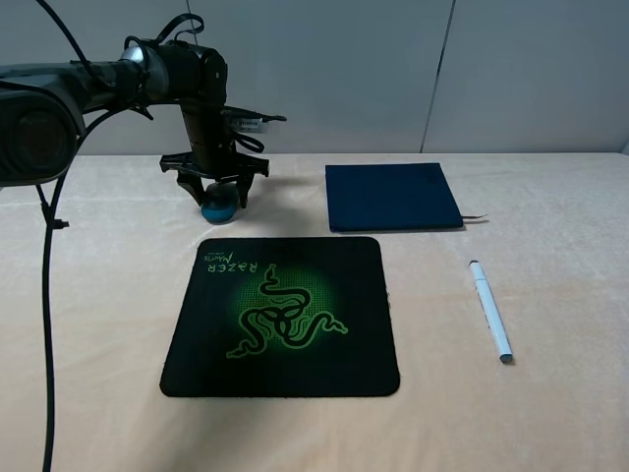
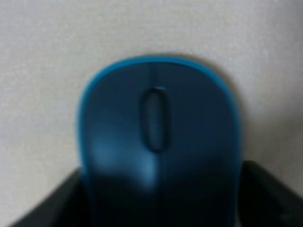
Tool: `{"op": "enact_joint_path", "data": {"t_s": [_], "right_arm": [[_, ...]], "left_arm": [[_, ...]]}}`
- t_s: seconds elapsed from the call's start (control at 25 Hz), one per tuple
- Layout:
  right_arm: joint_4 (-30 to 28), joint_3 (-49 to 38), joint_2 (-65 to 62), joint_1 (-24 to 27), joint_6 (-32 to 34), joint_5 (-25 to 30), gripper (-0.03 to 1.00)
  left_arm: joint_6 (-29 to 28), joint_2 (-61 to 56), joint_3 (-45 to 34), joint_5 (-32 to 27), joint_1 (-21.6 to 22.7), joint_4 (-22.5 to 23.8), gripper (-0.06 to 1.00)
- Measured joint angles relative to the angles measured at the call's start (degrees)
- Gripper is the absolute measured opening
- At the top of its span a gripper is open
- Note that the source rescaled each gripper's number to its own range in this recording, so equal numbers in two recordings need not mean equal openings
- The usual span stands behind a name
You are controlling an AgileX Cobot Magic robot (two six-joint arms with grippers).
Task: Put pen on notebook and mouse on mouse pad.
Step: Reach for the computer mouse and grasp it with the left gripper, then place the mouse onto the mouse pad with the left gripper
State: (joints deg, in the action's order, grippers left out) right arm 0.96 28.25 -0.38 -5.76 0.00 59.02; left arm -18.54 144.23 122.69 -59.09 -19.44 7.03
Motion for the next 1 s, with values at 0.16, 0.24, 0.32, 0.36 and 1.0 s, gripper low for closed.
{"op": "enact_joint_path", "data": {"t_s": [0.16,0.24,0.32,0.36,1.0], "right_arm": [[0.0,0.0,0.0,0.0,0.0,0.0,1.00],[0.0,0.0,0.0,0.0,0.0,0.0,1.00],[0.0,0.0,0.0,0.0,0.0,0.0,1.00],[0.0,0.0,0.0,0.0,0.0,0.0,1.00],[0.1,0.0,0.0,0.0,0.0,0.0,1.00]], "left_arm": [[0.0,0.0,0.0,0.0,0.0,0.1,0.00],[0.0,0.0,0.0,0.0,0.0,0.1,0.00],[0.0,0.0,0.0,0.0,0.0,0.0,0.00],[0.0,0.0,0.0,0.0,0.0,0.0,0.00],[1.0,-5.8,2.1,-7.0,0.0,-0.1,0.00]]}}
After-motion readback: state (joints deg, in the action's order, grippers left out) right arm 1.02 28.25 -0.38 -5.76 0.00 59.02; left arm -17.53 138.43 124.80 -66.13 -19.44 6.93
